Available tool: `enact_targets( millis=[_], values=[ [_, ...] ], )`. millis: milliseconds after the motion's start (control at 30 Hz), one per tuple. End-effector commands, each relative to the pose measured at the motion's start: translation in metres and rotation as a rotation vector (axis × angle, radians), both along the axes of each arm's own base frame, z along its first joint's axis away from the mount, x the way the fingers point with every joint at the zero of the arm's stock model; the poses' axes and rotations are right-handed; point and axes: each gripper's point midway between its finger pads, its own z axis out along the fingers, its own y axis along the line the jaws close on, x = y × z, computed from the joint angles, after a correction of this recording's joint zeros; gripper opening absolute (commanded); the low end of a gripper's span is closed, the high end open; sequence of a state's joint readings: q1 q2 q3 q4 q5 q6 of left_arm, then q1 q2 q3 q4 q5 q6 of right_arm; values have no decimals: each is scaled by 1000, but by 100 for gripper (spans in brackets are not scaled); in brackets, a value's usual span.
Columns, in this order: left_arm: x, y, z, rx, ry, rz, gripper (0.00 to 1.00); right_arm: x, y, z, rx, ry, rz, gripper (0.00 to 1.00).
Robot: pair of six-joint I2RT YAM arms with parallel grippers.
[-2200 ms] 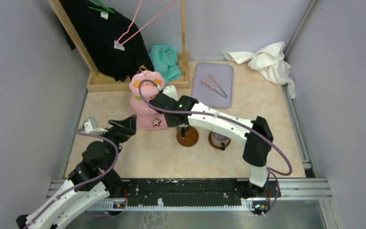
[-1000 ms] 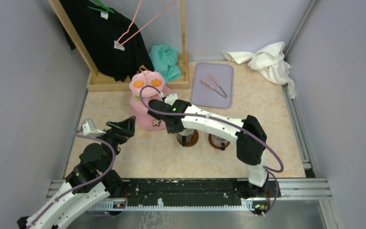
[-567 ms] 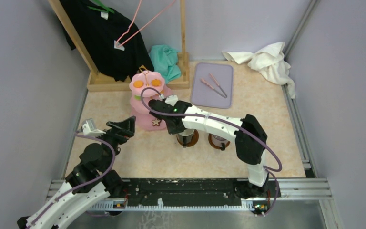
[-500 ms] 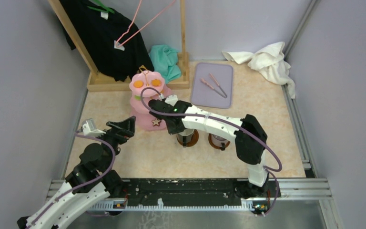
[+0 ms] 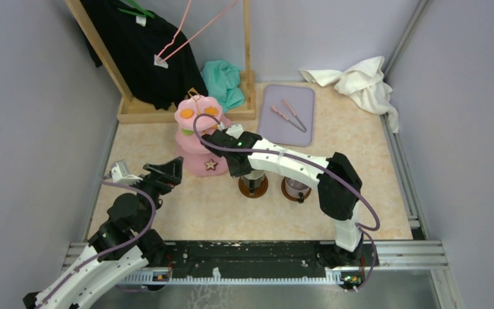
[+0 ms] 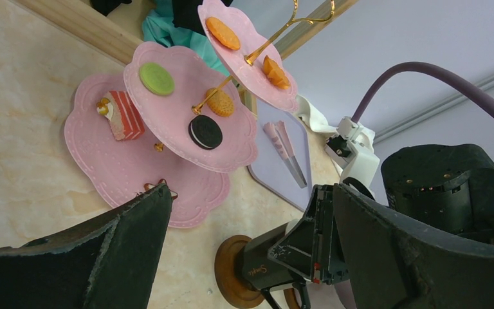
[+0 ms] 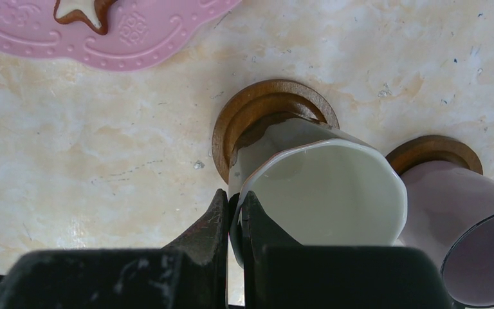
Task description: Serve the afternoon tea
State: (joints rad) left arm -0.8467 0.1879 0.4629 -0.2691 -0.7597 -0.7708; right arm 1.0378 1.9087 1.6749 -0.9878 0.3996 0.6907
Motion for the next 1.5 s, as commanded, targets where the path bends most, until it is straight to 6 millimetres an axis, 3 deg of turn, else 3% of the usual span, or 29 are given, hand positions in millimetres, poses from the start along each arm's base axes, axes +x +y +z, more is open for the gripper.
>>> enact_targets(
  millis=[0,533,967,1467],
  values=[
    [0,1,1,-13,-6,7,99,12,1,22,45,-73,-6,0],
    [0,1,0,-13,-2,7,99,7,4,12,52,-35,9,4],
    [-1,0,0,-14,1,1,99,-1,8,12,88,-8,34,21],
    [0,-3,2,-19,0,-6,99,1,6,33,77,-66,47,37]
  ],
)
